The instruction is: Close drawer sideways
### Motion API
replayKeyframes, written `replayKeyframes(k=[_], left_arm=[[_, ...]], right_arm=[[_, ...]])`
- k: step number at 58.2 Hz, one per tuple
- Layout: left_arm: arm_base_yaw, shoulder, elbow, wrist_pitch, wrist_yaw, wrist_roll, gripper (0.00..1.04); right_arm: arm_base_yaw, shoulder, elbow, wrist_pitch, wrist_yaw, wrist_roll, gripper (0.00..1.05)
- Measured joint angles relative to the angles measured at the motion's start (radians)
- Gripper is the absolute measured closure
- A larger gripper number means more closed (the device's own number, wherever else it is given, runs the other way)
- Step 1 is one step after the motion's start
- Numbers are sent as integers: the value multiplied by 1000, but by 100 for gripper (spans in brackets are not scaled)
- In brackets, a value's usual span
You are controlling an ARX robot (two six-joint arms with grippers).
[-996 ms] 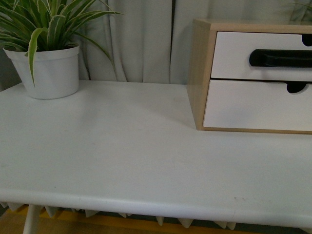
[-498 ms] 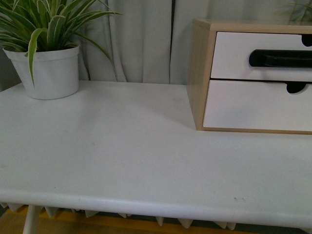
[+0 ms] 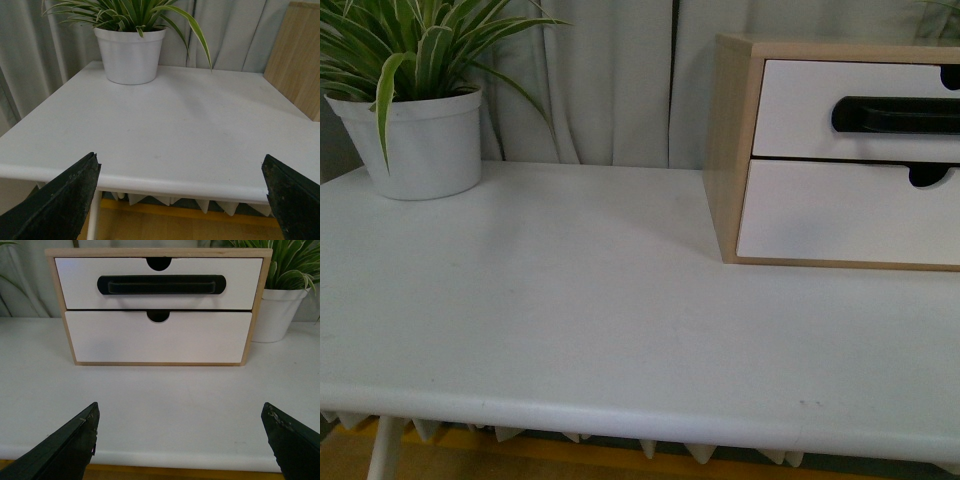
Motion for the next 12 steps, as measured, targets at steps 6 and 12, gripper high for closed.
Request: replayKeyframes(k=[6, 12], left_arm=[[0, 0, 0, 0, 0, 0, 6], [0, 0, 0, 0, 0, 0, 6]], right_arm=[[0, 0, 0, 0, 0, 0, 9], [0, 0, 0, 0, 0, 0, 9]])
